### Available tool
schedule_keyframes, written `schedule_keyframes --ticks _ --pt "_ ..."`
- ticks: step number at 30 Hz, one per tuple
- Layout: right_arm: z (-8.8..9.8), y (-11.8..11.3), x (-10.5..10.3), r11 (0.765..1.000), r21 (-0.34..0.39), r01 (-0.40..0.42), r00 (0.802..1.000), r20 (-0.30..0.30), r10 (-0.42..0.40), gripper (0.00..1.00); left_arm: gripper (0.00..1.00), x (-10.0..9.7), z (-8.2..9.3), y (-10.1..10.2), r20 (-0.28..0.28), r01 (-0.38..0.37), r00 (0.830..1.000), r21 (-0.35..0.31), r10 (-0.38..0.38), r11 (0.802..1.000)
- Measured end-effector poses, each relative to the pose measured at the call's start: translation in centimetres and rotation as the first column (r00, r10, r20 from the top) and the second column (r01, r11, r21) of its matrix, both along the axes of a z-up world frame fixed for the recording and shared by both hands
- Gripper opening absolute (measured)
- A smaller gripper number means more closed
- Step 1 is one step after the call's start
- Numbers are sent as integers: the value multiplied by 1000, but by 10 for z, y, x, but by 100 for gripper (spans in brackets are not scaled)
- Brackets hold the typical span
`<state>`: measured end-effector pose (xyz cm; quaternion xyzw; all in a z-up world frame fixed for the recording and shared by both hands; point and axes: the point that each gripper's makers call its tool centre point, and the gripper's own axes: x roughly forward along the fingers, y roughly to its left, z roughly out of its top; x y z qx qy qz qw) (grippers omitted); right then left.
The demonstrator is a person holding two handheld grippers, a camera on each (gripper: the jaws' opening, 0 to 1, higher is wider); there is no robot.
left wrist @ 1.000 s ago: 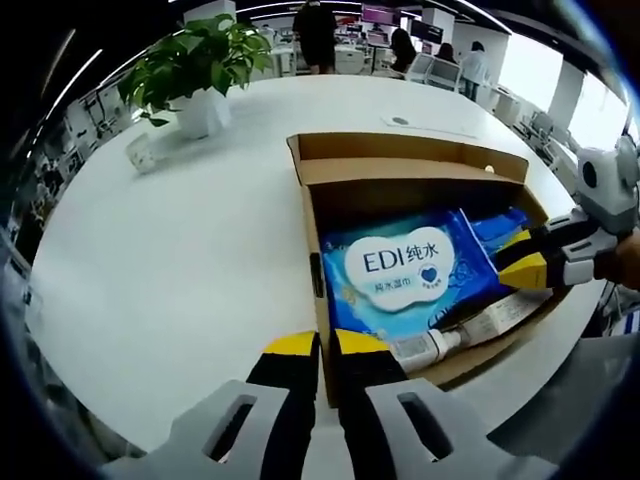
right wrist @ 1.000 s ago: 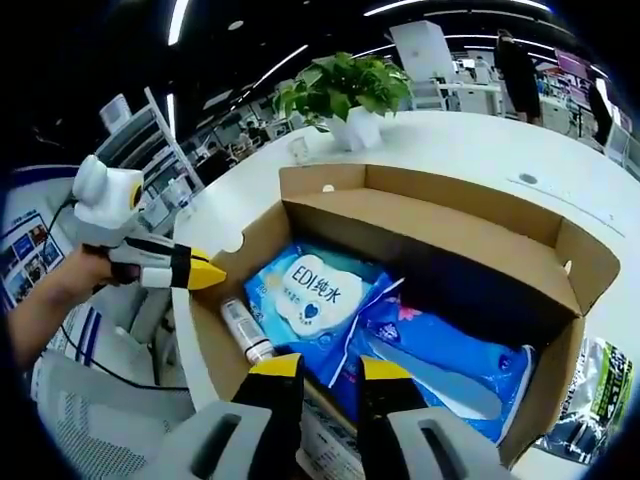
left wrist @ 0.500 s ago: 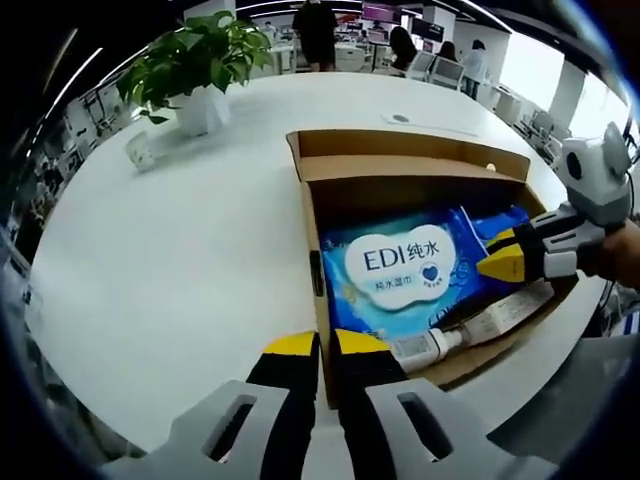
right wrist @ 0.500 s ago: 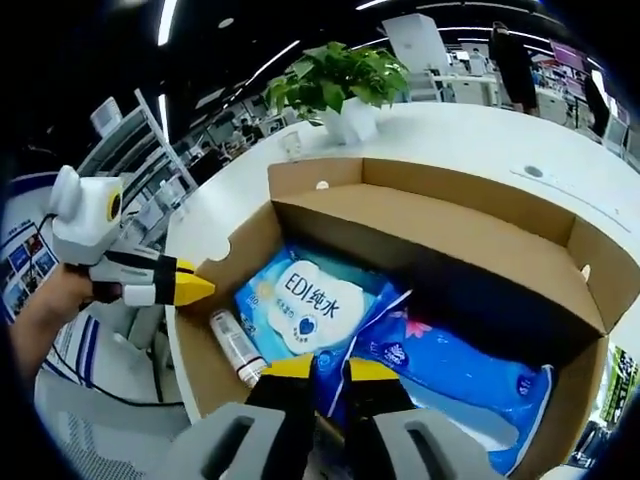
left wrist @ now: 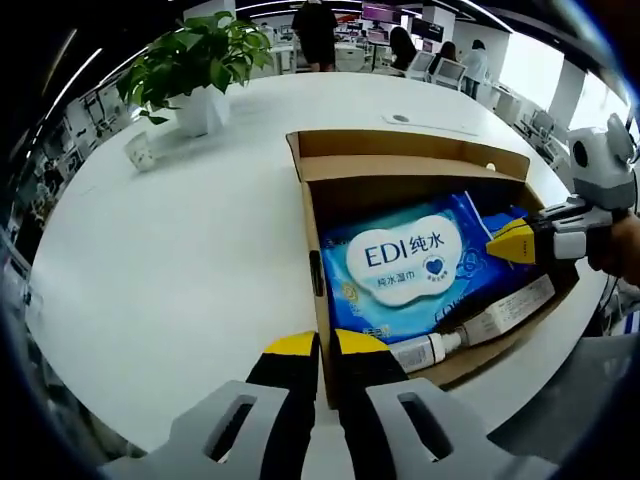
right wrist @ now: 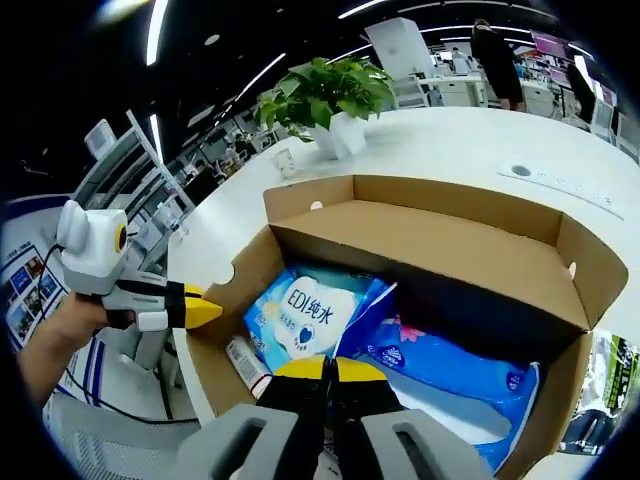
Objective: Operate the shoe box by opening the lid, removing the specified soft item, and placing it in the target area until the item is outside and the box remains undamaged.
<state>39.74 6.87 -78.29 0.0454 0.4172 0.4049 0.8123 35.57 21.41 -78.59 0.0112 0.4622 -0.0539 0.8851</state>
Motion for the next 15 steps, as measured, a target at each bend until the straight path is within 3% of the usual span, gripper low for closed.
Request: schedule_keyframes --ticks 12,15 --pt "15 -12 4 999 25 24 999 34 -24 0 3 0 0 -1 0 8 1000 1 -8 1000" --pt "25 -22 15 998 34 55 994 88 -58 0 4 0 0 -1 -3 15 1000 8 -15 1000"
